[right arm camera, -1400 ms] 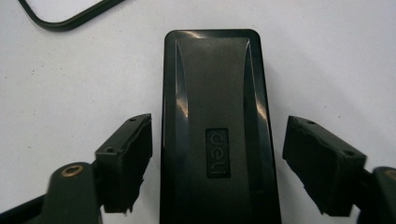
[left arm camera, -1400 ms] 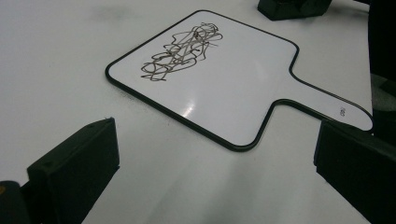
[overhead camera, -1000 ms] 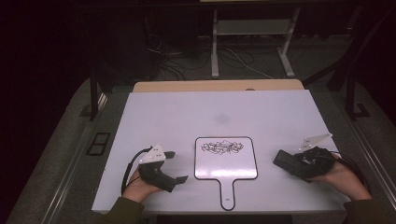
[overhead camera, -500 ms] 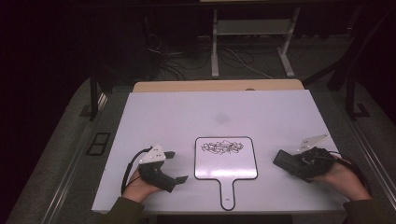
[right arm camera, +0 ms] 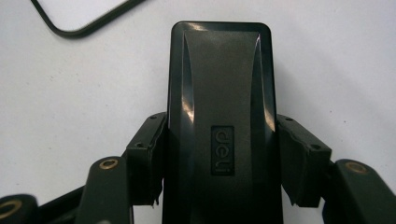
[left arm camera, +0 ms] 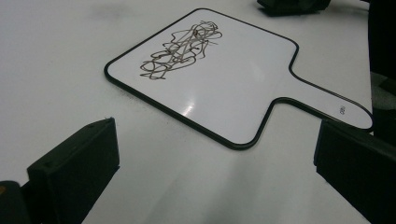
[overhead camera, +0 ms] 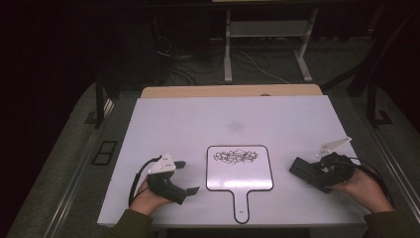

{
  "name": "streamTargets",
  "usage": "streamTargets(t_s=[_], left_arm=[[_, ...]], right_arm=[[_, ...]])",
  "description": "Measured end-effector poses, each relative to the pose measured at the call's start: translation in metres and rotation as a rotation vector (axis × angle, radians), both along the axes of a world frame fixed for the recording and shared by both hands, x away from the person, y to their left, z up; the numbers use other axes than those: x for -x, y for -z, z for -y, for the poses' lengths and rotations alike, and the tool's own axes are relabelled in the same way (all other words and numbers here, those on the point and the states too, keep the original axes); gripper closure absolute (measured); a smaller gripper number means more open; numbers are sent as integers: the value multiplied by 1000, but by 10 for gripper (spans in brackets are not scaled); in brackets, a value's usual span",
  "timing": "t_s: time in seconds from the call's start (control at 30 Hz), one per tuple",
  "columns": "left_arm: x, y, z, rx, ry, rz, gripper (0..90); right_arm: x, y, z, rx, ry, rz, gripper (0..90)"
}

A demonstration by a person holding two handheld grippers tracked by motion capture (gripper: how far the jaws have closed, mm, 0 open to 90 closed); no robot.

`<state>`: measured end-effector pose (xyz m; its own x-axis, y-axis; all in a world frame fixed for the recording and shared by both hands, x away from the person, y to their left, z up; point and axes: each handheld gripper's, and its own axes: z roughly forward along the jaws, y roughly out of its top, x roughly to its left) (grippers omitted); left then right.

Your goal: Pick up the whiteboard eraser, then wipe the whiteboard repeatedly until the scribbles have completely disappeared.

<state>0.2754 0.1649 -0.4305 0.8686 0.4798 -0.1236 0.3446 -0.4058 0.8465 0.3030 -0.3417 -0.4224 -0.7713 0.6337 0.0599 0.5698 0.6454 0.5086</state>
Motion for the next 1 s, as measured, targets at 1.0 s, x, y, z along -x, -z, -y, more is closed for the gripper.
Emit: streamTargets(t_s=[1.0], left_arm=[[0, 0, 1, -8, 2, 4, 0]], right_arm=[[-12, -26, -23, -118, -9, 26, 386]])
